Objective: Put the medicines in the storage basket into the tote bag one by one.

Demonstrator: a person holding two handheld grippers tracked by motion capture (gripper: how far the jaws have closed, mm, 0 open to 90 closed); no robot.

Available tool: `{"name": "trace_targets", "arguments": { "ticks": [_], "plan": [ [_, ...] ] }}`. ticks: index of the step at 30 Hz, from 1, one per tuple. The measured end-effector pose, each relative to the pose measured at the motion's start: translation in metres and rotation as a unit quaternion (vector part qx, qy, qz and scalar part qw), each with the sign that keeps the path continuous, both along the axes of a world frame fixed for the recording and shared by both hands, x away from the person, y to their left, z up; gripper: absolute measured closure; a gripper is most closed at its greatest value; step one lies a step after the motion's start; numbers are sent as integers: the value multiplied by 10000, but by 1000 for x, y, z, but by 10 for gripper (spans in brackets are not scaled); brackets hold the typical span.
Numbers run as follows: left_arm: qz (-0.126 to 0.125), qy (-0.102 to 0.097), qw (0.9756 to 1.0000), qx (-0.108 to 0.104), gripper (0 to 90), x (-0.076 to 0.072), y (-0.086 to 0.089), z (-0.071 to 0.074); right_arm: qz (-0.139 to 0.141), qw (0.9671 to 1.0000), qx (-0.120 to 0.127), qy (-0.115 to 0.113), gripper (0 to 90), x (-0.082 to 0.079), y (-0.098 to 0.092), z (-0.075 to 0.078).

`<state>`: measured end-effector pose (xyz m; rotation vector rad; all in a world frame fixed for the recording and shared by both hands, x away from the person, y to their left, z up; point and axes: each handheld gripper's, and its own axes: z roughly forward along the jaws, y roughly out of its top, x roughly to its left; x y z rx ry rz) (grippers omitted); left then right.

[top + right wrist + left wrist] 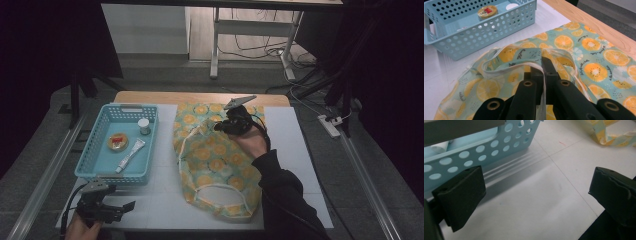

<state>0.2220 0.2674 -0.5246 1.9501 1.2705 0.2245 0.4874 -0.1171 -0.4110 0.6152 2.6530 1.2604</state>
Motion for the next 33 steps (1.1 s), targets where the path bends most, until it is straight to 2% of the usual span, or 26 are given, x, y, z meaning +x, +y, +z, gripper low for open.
{"name": "trace_targets", "arguments": {
  "ticks": [7,13,17,24,29,33],
  "plan": [
    [20,21,10000,-43,8,1,1,0,23,10000,11,-64,896,-2,0,2],
    [12,51,9994,-340,7,1,6,-1,16,9999,54,-84,896,-2,-1,3],
    [-40,43,9991,-429,4,1,7,-1,6,10000,43,-72,895,-2,0,2],
    [-114,-7,9991,-404,2,1,7,0,20,9999,52,-88,896,-3,0,2],
    [-92,-155,9992,-352,2,-1,8,3,17,9999,55,-86,895,-3,0,1],
    [-14,-171,9993,-332,4,-2,9,7,16,9999,57,-88,895,-3,-1,1]
  ]
}}
